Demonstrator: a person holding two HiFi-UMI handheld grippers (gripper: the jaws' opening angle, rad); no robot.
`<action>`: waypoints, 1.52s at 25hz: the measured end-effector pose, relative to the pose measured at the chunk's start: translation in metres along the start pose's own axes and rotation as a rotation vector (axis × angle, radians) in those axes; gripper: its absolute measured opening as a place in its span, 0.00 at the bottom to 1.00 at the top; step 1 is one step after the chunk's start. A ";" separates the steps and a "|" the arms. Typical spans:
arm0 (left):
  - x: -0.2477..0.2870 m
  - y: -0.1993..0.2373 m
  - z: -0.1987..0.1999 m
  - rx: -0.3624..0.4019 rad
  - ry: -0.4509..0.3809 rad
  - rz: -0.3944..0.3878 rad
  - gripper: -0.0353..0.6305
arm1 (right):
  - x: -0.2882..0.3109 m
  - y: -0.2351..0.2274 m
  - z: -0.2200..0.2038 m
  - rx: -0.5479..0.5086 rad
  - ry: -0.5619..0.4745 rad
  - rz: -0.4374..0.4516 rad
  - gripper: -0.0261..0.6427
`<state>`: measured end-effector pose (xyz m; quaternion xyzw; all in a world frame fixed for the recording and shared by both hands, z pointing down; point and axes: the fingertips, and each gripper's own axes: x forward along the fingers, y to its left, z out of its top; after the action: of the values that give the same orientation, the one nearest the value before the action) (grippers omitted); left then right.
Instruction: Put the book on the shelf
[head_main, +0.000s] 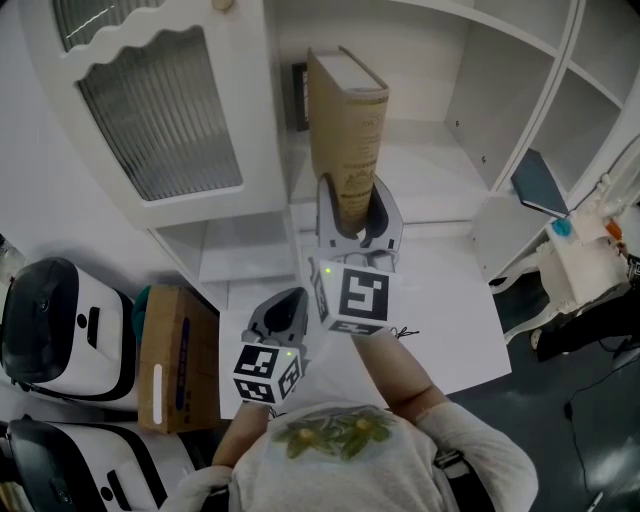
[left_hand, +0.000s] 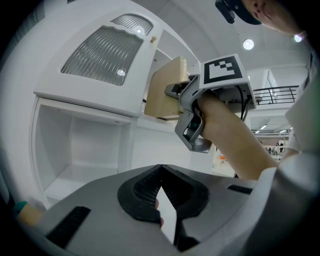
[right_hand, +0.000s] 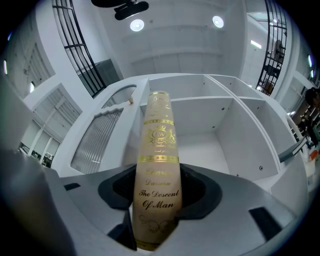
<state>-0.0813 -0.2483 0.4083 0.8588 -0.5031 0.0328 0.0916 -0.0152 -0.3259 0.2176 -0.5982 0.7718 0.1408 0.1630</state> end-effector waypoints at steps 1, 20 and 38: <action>0.000 0.001 0.000 -0.001 0.001 0.001 0.09 | 0.001 0.000 -0.001 0.000 -0.001 -0.001 0.37; 0.006 0.006 -0.003 -0.007 0.006 0.007 0.09 | 0.020 0.001 -0.008 -0.015 -0.003 -0.023 0.37; 0.010 0.007 -0.004 -0.006 0.015 0.004 0.09 | 0.044 0.000 -0.025 -0.017 0.051 -0.027 0.37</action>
<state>-0.0820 -0.2598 0.4148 0.8572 -0.5041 0.0377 0.0980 -0.0270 -0.3747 0.2218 -0.6134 0.7663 0.1297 0.1402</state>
